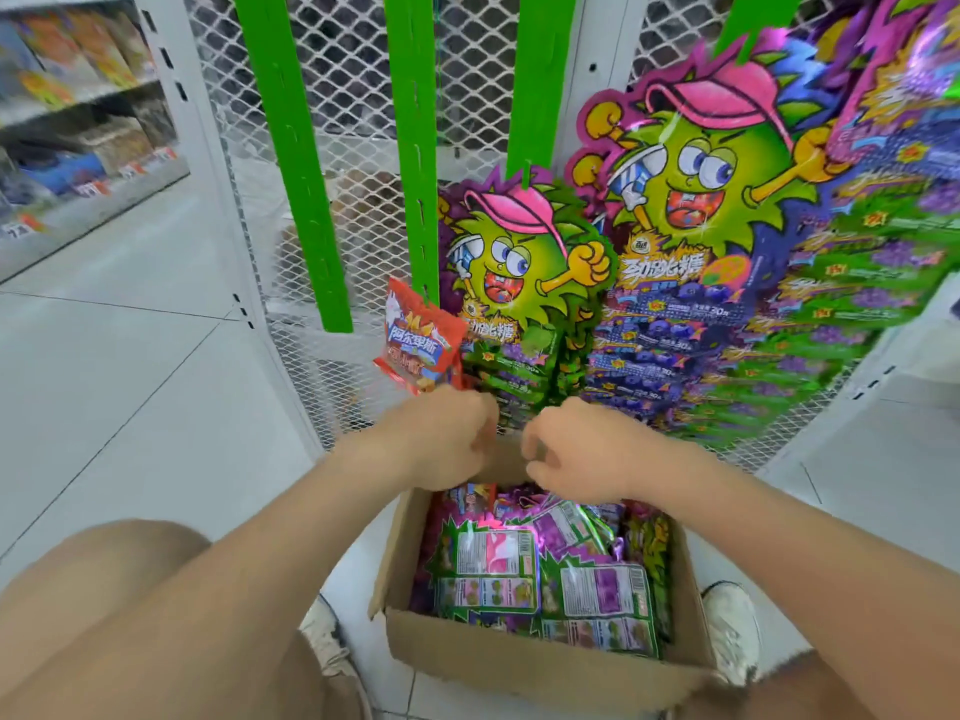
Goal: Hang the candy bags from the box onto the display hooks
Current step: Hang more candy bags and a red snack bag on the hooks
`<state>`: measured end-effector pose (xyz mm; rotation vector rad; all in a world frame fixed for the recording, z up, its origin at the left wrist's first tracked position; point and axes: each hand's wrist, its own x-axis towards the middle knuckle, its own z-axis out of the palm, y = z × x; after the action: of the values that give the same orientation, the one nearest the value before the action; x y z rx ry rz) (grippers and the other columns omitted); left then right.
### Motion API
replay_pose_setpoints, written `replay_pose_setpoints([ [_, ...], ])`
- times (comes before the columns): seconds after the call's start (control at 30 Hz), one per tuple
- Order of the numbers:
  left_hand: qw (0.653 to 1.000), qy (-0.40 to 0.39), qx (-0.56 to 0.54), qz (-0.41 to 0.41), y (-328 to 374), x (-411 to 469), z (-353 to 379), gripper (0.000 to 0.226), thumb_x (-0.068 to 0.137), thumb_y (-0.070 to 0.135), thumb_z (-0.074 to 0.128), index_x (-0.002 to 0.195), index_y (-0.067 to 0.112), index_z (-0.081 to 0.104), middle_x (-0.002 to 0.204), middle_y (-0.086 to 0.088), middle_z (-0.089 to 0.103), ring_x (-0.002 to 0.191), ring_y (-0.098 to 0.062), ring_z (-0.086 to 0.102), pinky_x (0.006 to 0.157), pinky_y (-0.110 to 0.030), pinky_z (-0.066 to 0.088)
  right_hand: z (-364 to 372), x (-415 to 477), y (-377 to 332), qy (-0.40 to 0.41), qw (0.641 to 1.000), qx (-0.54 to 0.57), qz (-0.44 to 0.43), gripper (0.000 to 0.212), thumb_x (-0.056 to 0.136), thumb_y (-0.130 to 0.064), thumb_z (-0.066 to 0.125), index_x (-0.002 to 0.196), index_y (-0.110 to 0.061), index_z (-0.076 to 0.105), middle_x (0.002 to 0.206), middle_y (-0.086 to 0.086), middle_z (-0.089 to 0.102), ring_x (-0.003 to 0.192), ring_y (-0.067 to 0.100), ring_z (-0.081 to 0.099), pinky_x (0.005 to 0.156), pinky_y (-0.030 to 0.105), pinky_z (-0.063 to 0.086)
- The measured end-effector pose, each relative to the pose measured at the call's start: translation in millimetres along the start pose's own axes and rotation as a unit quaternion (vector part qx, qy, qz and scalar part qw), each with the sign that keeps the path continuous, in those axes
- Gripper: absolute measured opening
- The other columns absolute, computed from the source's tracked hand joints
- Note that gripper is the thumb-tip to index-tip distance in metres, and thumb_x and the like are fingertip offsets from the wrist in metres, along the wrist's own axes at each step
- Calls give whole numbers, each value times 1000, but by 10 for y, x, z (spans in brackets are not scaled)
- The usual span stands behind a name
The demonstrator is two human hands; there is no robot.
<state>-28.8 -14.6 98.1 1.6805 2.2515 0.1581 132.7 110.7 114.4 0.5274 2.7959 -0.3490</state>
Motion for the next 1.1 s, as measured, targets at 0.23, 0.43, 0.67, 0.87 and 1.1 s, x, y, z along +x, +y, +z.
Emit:
replay_pose_setpoints([
  [0.23,979,-203,-26,-3,147,820,1044,33,94,16,59,62,17,53,67,-4,54,65,-27,49,72,-41,53,146,-82,602,-69,997,2,-20,26,102,-19,51,104,-4,72,81,14,72,79,28,68,73,43,57],
  [0.43,968,-240,-22,-77,87,1195,2025,33,108,11,47,139,5,56,142,-15,60,126,-35,60,98,-31,50,452,8,952,-141,990,-13,-27,25,104,-21,49,104,-11,72,85,9,71,88,31,67,70,39,56],
  [0.67,957,-250,84,-123,-142,1117,2775,82,98,11,65,164,15,16,167,-11,25,149,-40,36,120,-61,31,378,229,993,-156,986,6,-58,31,105,-18,49,118,-3,72,86,15,69,103,37,66,72,40,52],
  [0.87,964,-230,123,-44,-182,1289,2469,27,104,29,63,127,19,55,133,-7,60,140,-34,43,120,-60,27,309,477,1130,-156,984,-76,-27,14,102,-16,48,95,-9,58,82,9,51,70,33,56,59,36,42],
  [1.1,972,-198,-124,-17,-162,1295,1575,42,108,27,58,148,18,48,115,-4,67,100,-19,64,85,-34,48,119,504,973,-167,980,-95,-42,33,101,-16,52,70,-16,39,73,7,46,62,29,46,54,32,38],
])
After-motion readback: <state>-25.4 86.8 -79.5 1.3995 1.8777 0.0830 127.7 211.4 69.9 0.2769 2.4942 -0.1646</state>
